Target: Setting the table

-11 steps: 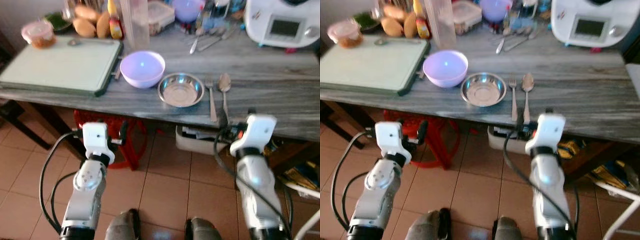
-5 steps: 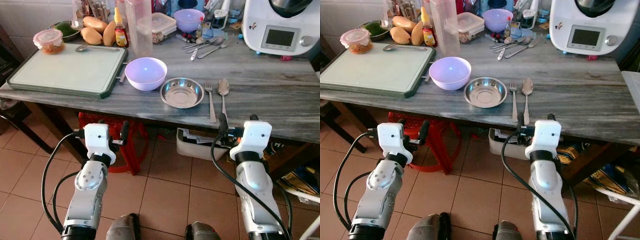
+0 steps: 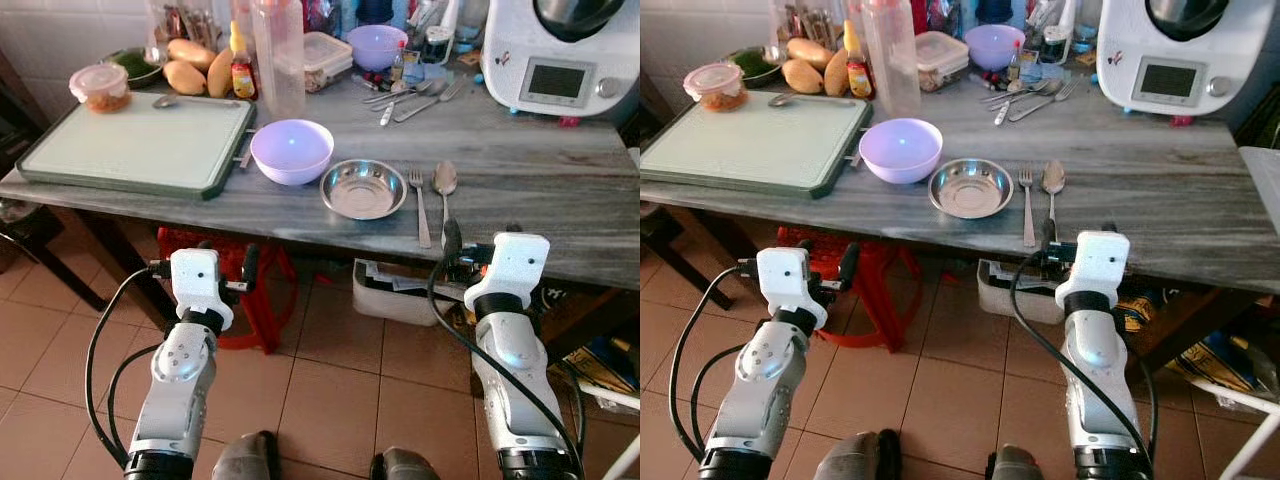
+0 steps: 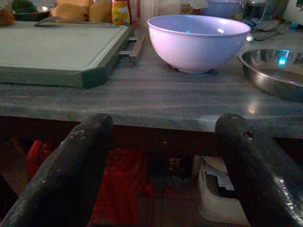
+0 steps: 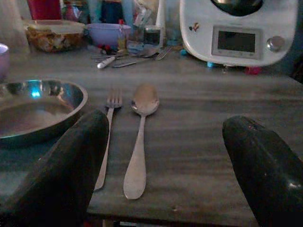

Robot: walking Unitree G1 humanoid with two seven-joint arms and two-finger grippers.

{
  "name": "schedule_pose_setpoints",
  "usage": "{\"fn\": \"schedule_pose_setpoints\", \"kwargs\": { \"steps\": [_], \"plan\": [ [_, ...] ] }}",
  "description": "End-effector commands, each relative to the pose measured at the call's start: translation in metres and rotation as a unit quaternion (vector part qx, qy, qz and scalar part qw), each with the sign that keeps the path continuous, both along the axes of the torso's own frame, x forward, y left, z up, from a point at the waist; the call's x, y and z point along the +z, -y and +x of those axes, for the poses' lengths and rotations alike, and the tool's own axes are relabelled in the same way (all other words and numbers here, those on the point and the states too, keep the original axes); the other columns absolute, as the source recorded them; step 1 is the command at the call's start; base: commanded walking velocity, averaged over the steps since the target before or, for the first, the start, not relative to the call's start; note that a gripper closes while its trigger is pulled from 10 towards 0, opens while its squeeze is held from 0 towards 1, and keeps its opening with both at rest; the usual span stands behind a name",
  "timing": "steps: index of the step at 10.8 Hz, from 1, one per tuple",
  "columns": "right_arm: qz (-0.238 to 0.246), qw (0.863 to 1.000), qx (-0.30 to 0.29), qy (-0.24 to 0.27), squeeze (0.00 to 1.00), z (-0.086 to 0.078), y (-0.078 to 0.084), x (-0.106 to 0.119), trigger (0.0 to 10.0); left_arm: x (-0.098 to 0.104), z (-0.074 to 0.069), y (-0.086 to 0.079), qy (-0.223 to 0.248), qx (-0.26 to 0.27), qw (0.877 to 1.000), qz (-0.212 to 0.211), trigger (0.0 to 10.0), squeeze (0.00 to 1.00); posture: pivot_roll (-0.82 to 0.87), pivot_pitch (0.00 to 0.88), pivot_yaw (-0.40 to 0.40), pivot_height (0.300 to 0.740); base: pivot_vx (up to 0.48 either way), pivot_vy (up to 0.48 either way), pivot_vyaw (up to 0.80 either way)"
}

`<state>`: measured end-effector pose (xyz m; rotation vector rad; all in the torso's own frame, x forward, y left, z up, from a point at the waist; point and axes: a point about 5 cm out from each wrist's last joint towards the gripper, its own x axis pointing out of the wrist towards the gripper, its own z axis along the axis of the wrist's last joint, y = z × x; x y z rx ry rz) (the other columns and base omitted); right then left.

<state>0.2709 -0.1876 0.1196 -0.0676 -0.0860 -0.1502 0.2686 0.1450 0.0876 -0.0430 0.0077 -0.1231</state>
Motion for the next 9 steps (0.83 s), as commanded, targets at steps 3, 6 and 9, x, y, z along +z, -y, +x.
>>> {"fn": "schedule_pose_setpoints", "kwargs": {
  "steps": [3,6,9],
  "plan": [
    [0.009,1.0,0.006,-0.008,0.0,0.0022,-0.0008,-0.0002,10.0,0.0006,0.0027,0.0018,0.003,-0.002,1.0,0.005,10.0,0.0,-0.08,0.052,0.047,0.74,-0.264,0.0,0.0],
    [0.014,1.0,0.013,-0.009,0.0,0.0039,-0.0027,-0.0002,10.0,0.0006,0.0023,0.0018,0.002,0.0,1.0,0.004,10.0,0.0,-0.08,0.055,0.043,0.74,-0.304,0.0,0.0],
    [0.011,1.0,0.011,-0.008,0.0,0.004,-0.0024,0.0001,10.0,0.0012,0.0034,0.0026,0.004,-0.004,1.0,0.004,10.0,0.0,-0.08,0.056,0.048,0.74,-0.33,0.0,0.0]
  ]
}}
